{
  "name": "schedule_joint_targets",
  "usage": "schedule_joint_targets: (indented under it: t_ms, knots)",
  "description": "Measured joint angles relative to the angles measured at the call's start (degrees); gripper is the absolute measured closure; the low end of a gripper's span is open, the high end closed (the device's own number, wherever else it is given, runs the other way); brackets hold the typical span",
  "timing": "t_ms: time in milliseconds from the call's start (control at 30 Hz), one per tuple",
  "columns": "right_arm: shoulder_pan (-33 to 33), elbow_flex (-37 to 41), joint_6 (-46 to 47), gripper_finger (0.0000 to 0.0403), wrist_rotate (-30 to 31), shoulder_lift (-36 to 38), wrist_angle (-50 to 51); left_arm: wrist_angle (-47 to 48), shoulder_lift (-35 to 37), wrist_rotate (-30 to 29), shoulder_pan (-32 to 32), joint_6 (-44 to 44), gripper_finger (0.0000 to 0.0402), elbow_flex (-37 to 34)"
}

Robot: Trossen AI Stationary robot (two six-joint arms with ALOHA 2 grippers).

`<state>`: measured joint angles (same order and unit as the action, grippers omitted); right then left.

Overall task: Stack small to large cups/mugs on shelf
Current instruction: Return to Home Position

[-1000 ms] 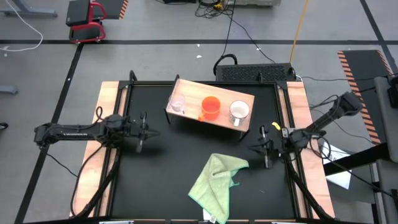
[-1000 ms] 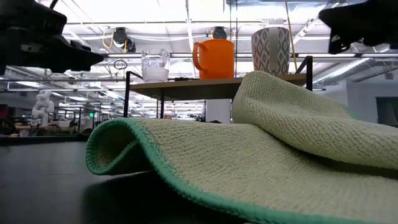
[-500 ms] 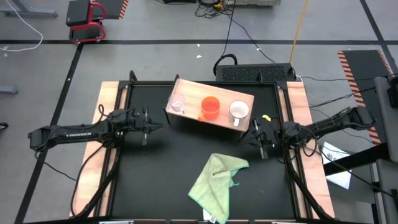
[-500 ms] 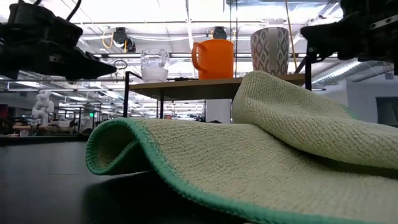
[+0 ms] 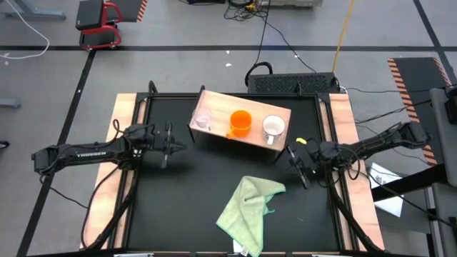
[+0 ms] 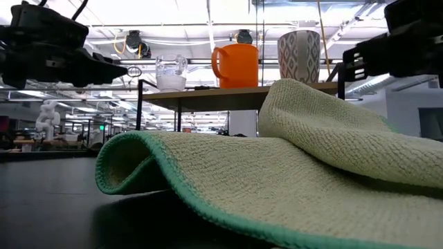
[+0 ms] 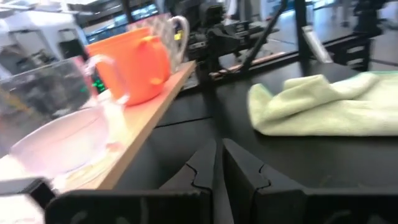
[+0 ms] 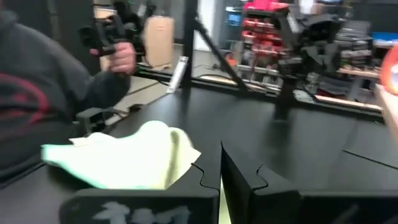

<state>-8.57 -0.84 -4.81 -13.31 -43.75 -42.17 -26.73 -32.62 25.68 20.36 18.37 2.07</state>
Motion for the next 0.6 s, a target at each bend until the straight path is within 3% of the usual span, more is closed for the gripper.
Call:
schedule_joint_targets:
  t_ms: [167,467,600]
  knots:
    - [-2.06,-0.01,-0.33,0.0403,-4.57,-0.03,-0.03,-0.46,0.07,5.51,-0.02,1.06,0.0371,0.00]
    - [-6.29,-0.02,-4.06,0.0403,-4.66,-0.04,2.62,-0.65,0.07,1.60,-0.02,2.86,0.0371,0.00]
    - [-6.66,-0.44,-6.48,0.0403,-2.82,0.05,-1.65,-2.26,0.07,0.85,-0.02,2.94,0.0371,0.01]
